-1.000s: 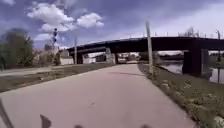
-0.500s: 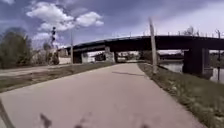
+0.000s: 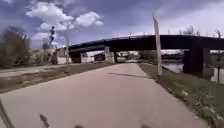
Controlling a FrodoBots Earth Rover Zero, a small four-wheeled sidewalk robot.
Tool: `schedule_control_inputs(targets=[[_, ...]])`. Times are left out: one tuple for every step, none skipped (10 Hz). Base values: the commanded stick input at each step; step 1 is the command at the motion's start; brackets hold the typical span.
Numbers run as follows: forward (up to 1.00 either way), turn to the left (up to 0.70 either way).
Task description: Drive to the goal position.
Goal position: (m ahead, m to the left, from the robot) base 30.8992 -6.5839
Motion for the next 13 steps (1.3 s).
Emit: schedule_control_inputs(targets=[[1.0, 0.0], [1.0, 0.0], [1.0, 0.0], [1.0, 0.0], [1.0, 0.0], [1.0, 0.0], [1.0, 0.0], [1.0, 0.0], [1.0, 0.0], [1.0, -0.02], [1.0, -0.13], [1.0, -0.29], [1.0, -0.34]])
